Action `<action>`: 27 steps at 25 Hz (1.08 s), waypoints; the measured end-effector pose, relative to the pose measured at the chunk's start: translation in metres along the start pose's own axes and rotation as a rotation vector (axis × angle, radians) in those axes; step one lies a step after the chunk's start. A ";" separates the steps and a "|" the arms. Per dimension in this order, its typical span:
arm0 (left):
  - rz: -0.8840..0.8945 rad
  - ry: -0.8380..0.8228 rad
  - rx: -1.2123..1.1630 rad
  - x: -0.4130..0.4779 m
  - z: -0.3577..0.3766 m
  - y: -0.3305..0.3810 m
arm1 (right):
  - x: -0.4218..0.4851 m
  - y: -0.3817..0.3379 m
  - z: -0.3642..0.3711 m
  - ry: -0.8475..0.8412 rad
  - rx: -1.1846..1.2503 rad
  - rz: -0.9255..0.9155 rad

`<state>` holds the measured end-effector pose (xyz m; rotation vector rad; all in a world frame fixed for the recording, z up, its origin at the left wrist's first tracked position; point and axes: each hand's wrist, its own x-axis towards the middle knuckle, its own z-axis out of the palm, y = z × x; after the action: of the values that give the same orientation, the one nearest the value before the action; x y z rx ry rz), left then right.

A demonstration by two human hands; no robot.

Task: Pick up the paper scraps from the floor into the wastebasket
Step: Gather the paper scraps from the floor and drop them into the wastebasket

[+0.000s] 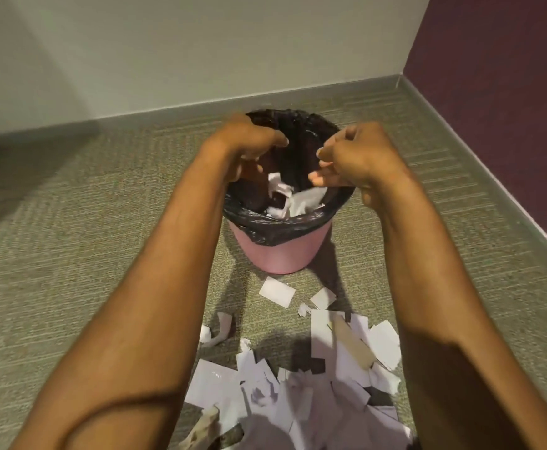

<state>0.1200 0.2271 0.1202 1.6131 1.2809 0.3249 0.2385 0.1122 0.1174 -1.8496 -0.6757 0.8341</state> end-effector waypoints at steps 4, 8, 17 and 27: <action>0.155 0.071 -0.094 -0.028 -0.011 -0.011 | -0.014 -0.007 -0.019 -0.173 -0.104 -0.082; -0.031 -0.514 0.099 -0.085 -0.002 -0.073 | -0.022 0.011 -0.041 -0.625 -0.530 0.051; 0.159 -0.466 0.723 -0.088 0.195 -0.259 | -0.023 0.258 0.006 -0.522 -1.076 0.522; 0.229 -0.353 0.948 -0.150 0.255 -0.296 | -0.079 0.312 0.034 -0.186 -1.150 0.433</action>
<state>0.0721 -0.0558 -0.1843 2.4739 1.0113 -0.5033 0.1920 -0.0481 -0.1595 -3.0532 -1.0070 0.9895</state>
